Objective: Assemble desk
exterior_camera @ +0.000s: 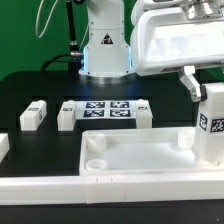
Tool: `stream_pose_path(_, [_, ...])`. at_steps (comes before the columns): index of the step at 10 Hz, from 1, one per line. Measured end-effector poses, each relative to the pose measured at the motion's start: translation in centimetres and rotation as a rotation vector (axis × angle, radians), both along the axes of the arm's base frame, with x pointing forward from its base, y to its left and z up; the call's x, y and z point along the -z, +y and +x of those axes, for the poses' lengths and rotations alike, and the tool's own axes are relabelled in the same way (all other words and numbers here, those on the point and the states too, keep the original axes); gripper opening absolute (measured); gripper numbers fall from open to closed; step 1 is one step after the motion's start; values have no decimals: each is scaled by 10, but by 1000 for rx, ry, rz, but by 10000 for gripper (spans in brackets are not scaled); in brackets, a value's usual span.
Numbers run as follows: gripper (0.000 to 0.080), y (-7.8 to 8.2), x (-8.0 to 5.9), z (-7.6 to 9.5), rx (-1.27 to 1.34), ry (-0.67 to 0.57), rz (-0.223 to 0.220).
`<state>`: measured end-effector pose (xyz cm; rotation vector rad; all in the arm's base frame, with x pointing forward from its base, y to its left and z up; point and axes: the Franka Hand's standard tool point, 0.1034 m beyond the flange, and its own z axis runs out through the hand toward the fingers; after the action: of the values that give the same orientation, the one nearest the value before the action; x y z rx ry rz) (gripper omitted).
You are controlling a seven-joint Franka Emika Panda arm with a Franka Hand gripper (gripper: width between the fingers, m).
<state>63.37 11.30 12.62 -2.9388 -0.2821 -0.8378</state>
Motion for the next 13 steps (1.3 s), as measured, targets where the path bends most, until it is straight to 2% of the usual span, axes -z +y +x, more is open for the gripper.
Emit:
stream_pose_path(1, [289, 0, 0, 0, 0, 0, 0])
stream_pose_path(2, [480, 0, 0, 0, -1, 0, 0])
stream_pose_path(3, [612, 0, 0, 0, -1, 0, -1])
stream_pose_path(4, [638, 0, 0, 0, -1, 0, -1])
stream_pose_path(10, [649, 0, 0, 1, -2, 0, -1])
stream_pose_path(13, [649, -4, -9, 12, -2, 80, -14])
